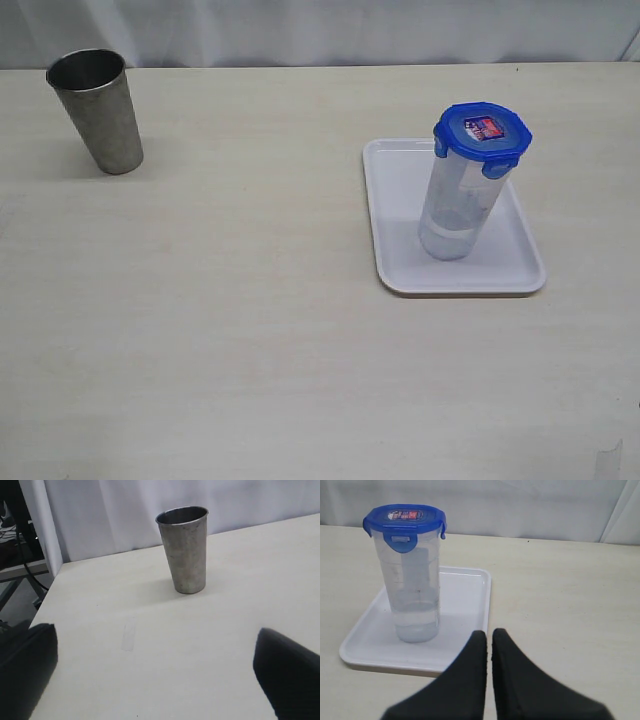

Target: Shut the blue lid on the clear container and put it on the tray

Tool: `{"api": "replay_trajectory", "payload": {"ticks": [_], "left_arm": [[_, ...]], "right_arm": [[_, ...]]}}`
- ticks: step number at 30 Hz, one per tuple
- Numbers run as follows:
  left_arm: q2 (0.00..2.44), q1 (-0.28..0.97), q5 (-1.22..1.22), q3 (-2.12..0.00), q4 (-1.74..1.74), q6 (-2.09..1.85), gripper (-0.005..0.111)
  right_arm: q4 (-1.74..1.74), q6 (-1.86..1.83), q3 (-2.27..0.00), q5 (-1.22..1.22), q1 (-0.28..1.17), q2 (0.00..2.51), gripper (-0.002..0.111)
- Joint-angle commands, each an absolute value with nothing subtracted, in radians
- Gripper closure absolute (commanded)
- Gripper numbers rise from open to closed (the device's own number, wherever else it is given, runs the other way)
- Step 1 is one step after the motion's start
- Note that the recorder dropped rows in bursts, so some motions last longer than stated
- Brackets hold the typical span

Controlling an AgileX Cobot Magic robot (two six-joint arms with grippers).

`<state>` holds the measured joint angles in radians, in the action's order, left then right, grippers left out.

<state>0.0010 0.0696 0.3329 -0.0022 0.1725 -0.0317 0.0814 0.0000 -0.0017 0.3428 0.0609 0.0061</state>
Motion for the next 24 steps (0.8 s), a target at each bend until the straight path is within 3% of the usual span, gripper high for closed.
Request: {"api": "replay_trajectory", "payload": {"ticks": [1,8,12,24], "left_arm": [[0.000,0.066,0.341,0.000,0.167,-0.051,0.019],[0.000,0.066,0.357,0.000,0.137,-0.051,0.081],[0.000,0.066,0.357,0.000,0.135,-0.051,0.106],[0.000,0.066,0.326,0.000,0.133,-0.051,0.107]], "right_arm": [[0.083,0.000,0.000,0.342,0.057,0.000,0.104],[0.083,0.000,0.000,0.342,0.057,0.000,0.104],[0.083,0.000,0.000,0.342,0.057,0.000,0.104],[0.083,0.000,0.000,0.342,0.057,0.000,0.104]]}}
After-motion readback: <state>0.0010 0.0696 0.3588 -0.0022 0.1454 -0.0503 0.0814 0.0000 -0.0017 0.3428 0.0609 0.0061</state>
